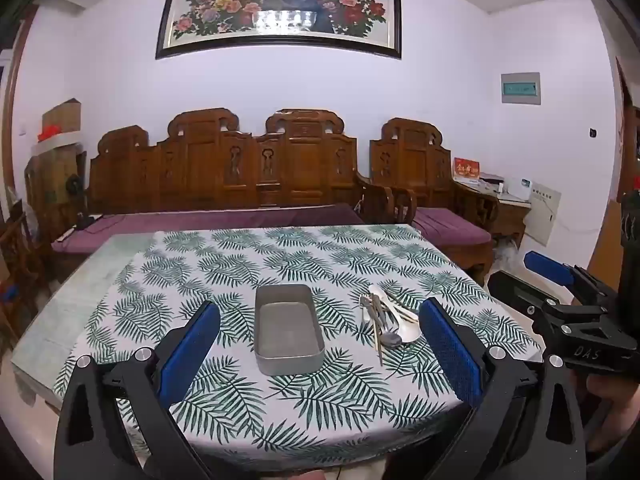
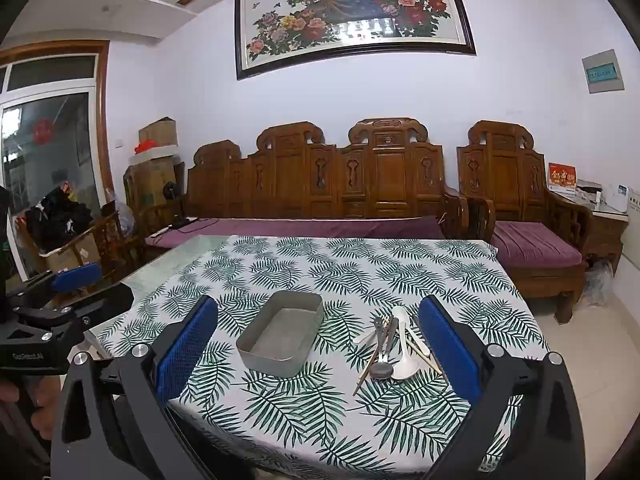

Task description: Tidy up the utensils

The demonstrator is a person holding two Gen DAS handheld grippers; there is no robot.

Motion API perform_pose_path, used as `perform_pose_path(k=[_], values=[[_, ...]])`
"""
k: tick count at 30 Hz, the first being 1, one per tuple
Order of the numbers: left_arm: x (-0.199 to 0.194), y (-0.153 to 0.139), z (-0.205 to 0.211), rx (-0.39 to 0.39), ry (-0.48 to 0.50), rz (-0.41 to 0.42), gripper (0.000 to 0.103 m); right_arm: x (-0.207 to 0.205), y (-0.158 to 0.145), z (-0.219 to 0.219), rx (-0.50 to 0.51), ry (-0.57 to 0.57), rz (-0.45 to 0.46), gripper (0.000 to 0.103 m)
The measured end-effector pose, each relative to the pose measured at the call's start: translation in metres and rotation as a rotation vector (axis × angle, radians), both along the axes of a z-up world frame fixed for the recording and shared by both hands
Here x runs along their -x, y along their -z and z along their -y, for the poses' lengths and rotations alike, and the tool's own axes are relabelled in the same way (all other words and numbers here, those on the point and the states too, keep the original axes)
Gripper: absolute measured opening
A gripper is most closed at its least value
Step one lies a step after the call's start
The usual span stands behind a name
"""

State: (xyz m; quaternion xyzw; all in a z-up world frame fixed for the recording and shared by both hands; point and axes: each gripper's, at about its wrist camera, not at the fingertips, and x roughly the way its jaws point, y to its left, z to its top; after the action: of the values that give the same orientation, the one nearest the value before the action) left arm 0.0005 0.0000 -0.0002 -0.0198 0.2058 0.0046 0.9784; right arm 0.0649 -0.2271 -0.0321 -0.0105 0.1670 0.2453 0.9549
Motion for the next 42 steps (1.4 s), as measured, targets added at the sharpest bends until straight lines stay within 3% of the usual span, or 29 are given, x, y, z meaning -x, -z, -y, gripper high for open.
perform_pose_path(k=[42], values=[[0.0028,-0.0051,-0.0007,0.005,0.0,0.017,0.096,0.0026,-0.0025,0.0012,-0.007,-0.002,-0.001,0.1]])
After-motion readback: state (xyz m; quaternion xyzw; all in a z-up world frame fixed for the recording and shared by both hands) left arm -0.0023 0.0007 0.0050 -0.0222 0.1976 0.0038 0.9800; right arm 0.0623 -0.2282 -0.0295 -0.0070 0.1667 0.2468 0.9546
